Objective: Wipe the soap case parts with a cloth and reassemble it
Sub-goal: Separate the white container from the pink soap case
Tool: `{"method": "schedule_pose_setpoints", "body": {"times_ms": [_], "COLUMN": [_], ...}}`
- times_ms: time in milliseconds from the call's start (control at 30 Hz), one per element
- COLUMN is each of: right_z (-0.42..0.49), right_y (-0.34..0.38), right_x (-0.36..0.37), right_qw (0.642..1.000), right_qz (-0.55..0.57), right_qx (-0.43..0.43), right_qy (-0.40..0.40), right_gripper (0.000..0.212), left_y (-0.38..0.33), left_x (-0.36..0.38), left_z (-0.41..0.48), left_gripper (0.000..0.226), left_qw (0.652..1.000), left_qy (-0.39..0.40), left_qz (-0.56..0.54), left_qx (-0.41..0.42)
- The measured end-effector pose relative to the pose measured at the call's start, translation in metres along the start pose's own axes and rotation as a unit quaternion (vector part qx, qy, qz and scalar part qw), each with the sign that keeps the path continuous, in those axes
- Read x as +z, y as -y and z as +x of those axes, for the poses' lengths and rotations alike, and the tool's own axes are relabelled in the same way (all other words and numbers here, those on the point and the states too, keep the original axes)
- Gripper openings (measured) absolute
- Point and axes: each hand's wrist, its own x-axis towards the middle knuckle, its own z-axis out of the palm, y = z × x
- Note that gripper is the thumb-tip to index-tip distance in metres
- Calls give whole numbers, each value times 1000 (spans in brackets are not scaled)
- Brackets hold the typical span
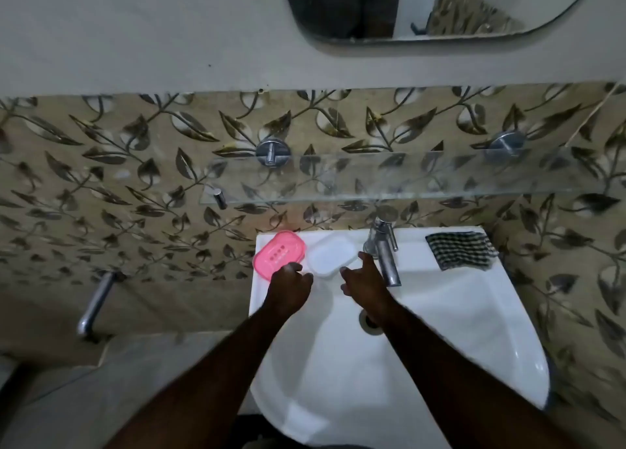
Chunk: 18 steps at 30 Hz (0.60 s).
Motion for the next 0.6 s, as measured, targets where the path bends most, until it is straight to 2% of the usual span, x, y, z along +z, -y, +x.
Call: {"method": "schedule_pose_setpoints", "body": {"times_ms": [67, 133, 167, 233, 467, 600], "right_z": [6, 11, 16, 20, 43, 42], "right_y": [3, 9, 11, 19, 24, 20], "right_x": [-3, -5, -5, -3, 2, 0], "right_qw": [999, 999, 999, 998, 993, 994], "right_qz": [-34, -40, -41, -69, -111, -108], "right_qx": [-14, 7, 13, 13, 31, 28], "right_qy": [-23, -18, -11, -3, -7, 6], "right_gripper": [60, 58, 65, 70, 63, 59], "left_y": [0, -4, -5, -9, -11, -16], "left_x": [8, 13, 16, 16, 21, 20], "left_z": [5, 6, 8, 10, 28, 25], "left_gripper": [42, 27, 21, 21, 29, 22], "left_qw": [996, 989, 985, 972, 940, 930], "left_qy": [9, 22, 28, 31, 29, 20], "left_qz": [-71, -119, -145, -198, -279, -303], "left_qx": [-48, -86, -92, -124, -195, -207]}}
